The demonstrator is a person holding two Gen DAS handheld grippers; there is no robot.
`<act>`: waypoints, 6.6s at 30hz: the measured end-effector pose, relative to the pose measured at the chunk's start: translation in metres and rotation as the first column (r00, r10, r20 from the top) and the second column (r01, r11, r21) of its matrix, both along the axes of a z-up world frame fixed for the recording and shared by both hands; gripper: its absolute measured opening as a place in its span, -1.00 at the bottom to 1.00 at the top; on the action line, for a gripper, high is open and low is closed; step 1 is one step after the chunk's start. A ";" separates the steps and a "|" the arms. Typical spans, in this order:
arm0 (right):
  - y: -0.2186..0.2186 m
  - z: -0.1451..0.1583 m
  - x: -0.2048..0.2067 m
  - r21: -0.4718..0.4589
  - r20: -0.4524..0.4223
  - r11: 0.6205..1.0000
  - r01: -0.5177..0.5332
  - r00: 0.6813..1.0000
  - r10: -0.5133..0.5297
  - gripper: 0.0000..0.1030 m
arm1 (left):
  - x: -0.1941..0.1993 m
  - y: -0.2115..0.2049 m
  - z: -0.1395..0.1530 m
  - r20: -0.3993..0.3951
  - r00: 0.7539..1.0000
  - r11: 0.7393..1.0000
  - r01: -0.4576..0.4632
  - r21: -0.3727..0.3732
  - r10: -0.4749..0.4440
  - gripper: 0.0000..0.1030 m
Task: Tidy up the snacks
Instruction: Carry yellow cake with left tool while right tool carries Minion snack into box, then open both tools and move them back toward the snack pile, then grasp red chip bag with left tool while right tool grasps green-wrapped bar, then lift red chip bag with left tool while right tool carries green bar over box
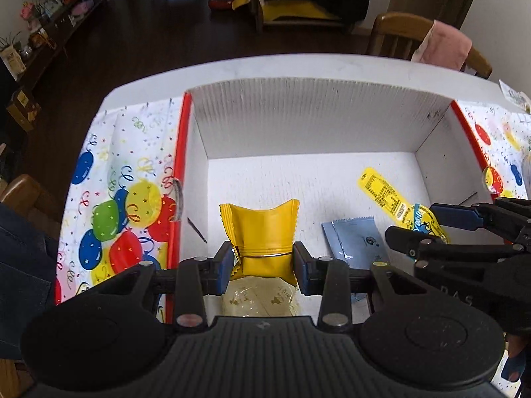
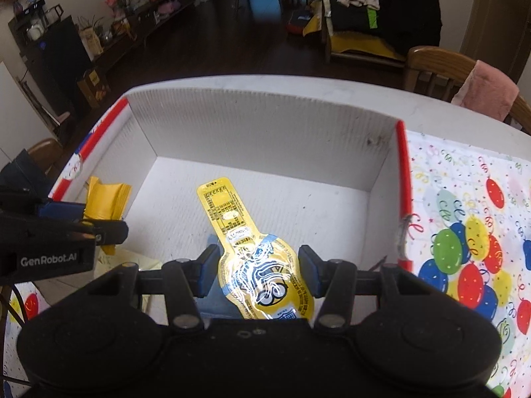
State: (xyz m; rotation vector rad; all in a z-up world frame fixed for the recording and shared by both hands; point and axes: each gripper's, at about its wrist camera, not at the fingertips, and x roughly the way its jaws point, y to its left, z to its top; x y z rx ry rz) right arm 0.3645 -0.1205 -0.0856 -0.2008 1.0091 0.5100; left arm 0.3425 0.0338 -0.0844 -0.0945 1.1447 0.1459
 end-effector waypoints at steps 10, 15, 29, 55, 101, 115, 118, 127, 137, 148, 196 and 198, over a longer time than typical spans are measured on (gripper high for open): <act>0.005 -0.021 0.009 -0.044 -0.070 0.999 -0.011 0.998 0.007 -0.02 | 0.014 -0.009 -0.018 -0.058 0.997 0.999 0.043 0.021 -0.042 -0.28; 0.006 -0.026 0.008 -0.054 -0.085 0.998 -0.014 0.996 0.009 -0.01 | 0.016 -0.011 -0.023 -0.073 0.996 0.998 0.058 0.038 -0.055 -0.27; 0.005 -0.022 0.000 -0.053 -0.068 0.998 -0.018 0.998 0.015 0.12 | 0.010 -0.017 -0.015 -0.048 0.997 0.996 0.060 0.061 -0.057 -0.09; -0.036 0.075 -0.074 0.143 0.083 0.989 -0.027 0.996 0.015 0.43 | -0.079 -0.015 0.070 0.204 0.979 0.999 0.028 -0.028 -0.022 0.22; -0.099 -0.018 -0.183 0.197 -0.144 0.952 0.233 0.968 -0.207 0.88 | -0.243 0.006 0.021 0.214 0.970 0.988 -0.086 -0.125 0.112 0.58; -0.098 -0.061 -0.154 0.236 -0.344 0.910 0.342 0.905 -0.251 0.14 | -0.242 0.015 0.007 0.161 0.971 0.976 -0.151 -0.157 0.176 0.58; -0.101 -0.062 -0.153 0.248 -0.353 0.904 0.350 0.901 -0.252 0.04 | -0.239 0.016 0.002 0.141 0.973 0.972 -0.159 -0.174 0.184 0.58; -0.108 -0.063 -0.151 0.262 -0.360 0.898 0.353 0.900 -0.248 -0.19 | -0.216 0.020 -0.021 0.035 0.965 0.944 -0.248 -0.216 0.261 0.58; -0.105 -0.058 -0.154 0.236 -0.317 0.926 0.294 0.924 -0.213 -0.20 | -0.169 0.020 -0.031 -0.078 0.902 0.882 -0.432 -0.185 0.425 0.58; -0.100 -0.056 -0.157 0.214 -0.295 0.945 0.249 0.938 -0.181 -0.20 | -0.140 0.019 -0.052 -0.135 0.869 0.865 -0.490 -0.103 0.476 0.58; -0.099 0.051 -0.171 0.262 -0.045 0.956 0.133 0.991 -0.126 -0.20 | -0.187 0.007 0.053 0.180 0.952 0.945 -0.196 -0.262 0.247 0.39; -0.096 0.059 -0.166 0.264 -0.019 0.957 0.120 0.993 -0.119 -0.20 | -0.183 0.003 0.063 0.205 0.952 0.952 -0.171 -0.255 0.226 0.39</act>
